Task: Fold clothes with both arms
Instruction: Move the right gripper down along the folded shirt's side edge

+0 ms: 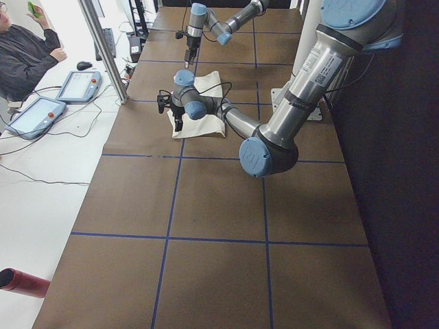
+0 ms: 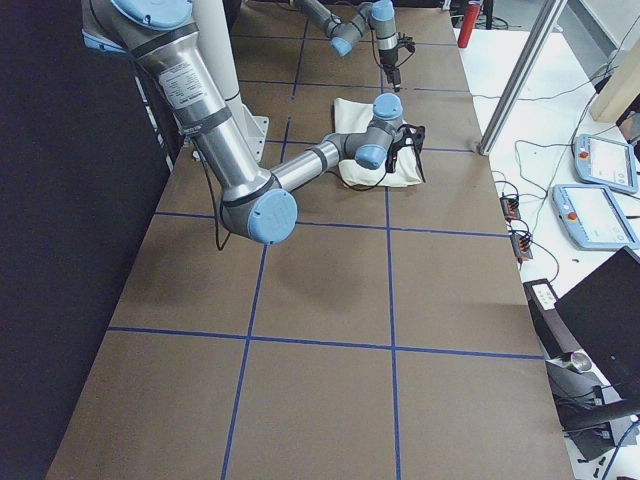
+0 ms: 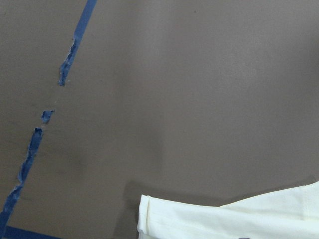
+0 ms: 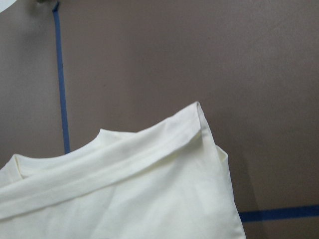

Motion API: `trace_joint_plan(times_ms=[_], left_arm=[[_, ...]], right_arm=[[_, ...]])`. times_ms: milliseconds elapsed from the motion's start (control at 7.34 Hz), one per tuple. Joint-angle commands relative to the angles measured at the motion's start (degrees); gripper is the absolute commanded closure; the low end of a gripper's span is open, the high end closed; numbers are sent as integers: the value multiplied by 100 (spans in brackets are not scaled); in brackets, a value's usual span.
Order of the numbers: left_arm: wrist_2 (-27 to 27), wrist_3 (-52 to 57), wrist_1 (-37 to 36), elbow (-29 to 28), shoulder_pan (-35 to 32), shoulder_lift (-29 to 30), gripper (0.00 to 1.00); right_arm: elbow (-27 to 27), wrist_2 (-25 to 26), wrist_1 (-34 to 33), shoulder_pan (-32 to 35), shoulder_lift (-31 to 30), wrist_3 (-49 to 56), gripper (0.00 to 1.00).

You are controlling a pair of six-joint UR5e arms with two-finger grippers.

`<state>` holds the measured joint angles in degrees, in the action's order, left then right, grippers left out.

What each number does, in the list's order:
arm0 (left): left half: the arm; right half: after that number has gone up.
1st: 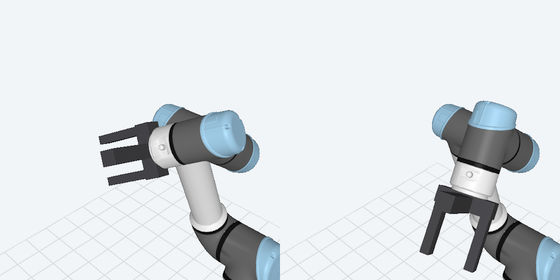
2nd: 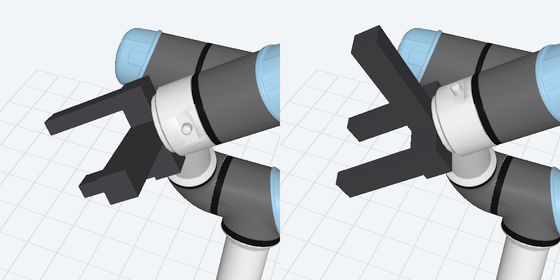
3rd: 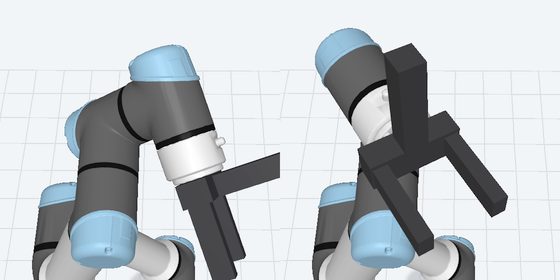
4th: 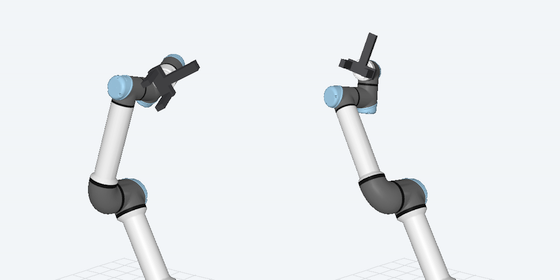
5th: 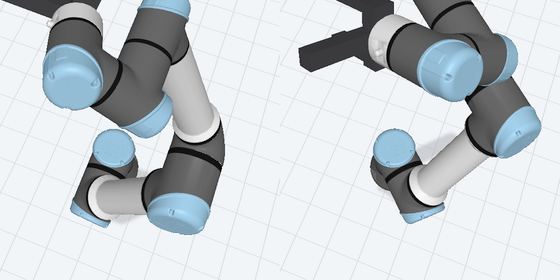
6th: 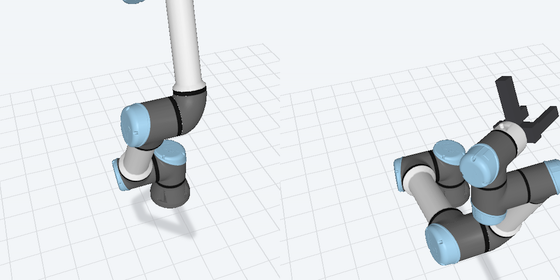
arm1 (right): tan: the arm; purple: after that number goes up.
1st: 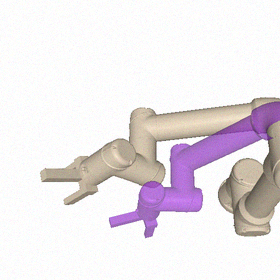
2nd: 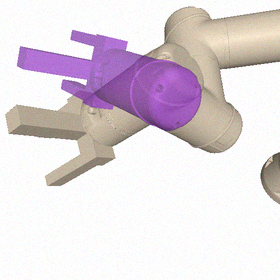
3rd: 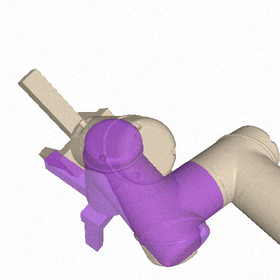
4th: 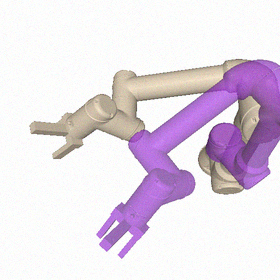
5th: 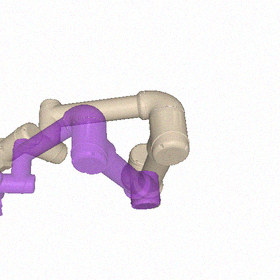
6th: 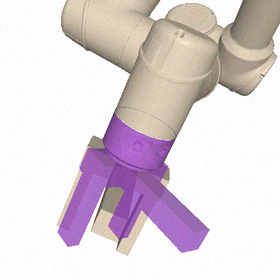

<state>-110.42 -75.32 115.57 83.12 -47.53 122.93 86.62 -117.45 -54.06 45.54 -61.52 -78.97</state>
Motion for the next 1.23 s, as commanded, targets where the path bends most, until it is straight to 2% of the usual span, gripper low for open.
trace_joint_plan(times_ms=[0,273,681,954,1090], left_arm=[[12,-27,-113,412,-11,-59,0],[38,-44,-245,476,-2,-50,0],[47,-44,-254,477,-11,-59,0],[47,-53,-254,468,-11,-59,0],[39,-62,-254,476,-11,-50,1]], right_arm=[[1257,421,-17,-666,-1323,-22,0],[1192,512,-44,-836,-1416,-22,0],[455,644,-35,-880,-750,13,8],[496,592,-26,-845,-748,30,68],[505,539,-17,-828,-774,39,93]])
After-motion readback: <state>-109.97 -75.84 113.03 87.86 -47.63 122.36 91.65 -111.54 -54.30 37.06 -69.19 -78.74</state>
